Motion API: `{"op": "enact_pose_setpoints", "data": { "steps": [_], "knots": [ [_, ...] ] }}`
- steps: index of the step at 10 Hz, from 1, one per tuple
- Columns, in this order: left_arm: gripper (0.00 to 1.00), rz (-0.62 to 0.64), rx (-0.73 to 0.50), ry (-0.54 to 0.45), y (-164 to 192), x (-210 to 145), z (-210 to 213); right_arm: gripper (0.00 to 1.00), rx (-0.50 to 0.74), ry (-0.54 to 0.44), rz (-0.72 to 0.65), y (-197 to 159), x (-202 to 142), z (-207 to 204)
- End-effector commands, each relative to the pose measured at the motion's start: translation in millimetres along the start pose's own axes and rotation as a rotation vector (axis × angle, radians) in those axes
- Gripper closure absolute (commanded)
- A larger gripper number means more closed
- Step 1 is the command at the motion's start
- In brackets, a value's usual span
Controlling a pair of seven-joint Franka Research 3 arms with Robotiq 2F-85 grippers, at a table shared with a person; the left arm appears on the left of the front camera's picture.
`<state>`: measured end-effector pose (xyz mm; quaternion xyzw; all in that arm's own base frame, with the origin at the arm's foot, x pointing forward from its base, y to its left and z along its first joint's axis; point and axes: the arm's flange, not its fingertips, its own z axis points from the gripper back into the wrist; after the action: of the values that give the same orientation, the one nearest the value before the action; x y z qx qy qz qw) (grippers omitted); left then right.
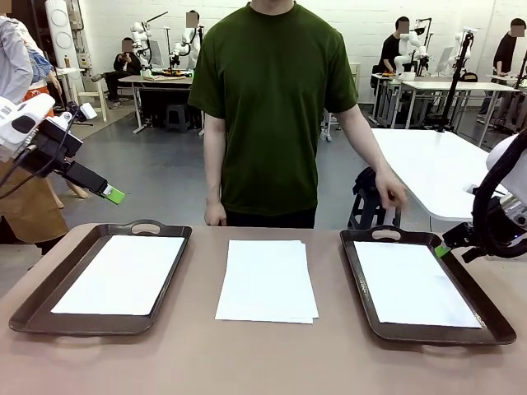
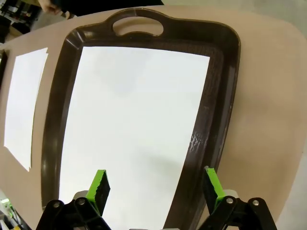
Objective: Sort the A4 documents.
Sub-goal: Place the A4 Paper in the designated Handle tray, then receive the A4 Paper.
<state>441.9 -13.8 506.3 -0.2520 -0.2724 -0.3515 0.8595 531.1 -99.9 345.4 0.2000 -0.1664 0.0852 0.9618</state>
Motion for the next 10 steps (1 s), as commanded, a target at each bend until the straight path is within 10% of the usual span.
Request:
{"op": "enact_pose_setpoints", "data": {
  "steps": [1, 10],
  "knots": [
    [0.0, -0.019, 0.006, 0.002, -0.2, -1.2, 0.2, 0.0, 0.001, 0.004, 0.006, -0.6, -0.7, -1.9],
    [0.0, -0.019, 0.006, 0.002, -0.2, -1.2, 0.2, 0.0, 0.001, 0.004, 0.006, -0.6, -0.7, -1.9]
  ]
}}
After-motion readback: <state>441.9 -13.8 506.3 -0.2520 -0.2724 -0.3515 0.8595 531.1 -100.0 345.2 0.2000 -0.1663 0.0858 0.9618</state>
